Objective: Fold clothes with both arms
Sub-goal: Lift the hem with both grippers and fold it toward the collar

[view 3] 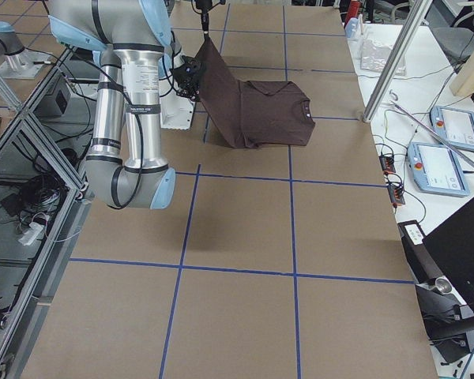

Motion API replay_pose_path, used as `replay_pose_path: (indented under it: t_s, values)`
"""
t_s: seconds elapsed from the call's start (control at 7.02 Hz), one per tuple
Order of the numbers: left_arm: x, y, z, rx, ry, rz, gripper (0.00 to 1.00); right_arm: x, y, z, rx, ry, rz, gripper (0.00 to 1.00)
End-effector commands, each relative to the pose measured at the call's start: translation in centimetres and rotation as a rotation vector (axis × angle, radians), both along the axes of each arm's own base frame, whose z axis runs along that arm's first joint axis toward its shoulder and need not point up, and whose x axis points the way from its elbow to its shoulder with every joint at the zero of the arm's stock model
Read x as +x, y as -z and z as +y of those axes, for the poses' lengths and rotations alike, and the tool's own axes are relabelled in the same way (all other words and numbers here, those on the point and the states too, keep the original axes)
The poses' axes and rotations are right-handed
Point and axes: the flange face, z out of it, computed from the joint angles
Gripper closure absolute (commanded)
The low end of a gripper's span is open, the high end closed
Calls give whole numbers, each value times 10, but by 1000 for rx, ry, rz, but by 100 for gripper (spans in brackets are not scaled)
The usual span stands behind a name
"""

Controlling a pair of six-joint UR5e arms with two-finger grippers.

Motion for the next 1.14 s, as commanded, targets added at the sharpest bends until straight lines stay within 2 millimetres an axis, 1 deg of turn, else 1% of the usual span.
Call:
replay_pose_path:
  t_s: [0.0, 0.14, 0.29, 0.43, 0.57, 0.71, 0.86, 1.0]
  values:
    - [-2, -2, -71, 111, 55, -64, 100, -19, 22, -81, 15, -64, 17, 100]
    - [1, -2, -113, 143, 82, -98, 100, -28, 18, -114, -2, -77, 52, 100]
    - [10, -8, -150, 161, 100, -148, 100, -38, 11, -140, 10, -92, 96, 100]
    - [17, -16, -177, 175, 110, -186, 100, -41, 12, -164, 18, -118, 120, 100]
    - [21, -17, -204, 183, 126, -210, 100, -47, 12, -189, 31, -143, 121, 100]
    - [35, -31, -228, 185, 138, -219, 100, -66, -4, -219, 35, -166, 118, 100]
    - [55, -57, -258, 189, 156, -219, 100, -86, -22, -250, 49, -186, 114, 100]
    - [77, -88, -287, 193, 169, -218, 100, -107, -40, -283, 60, -195, 128, 100]
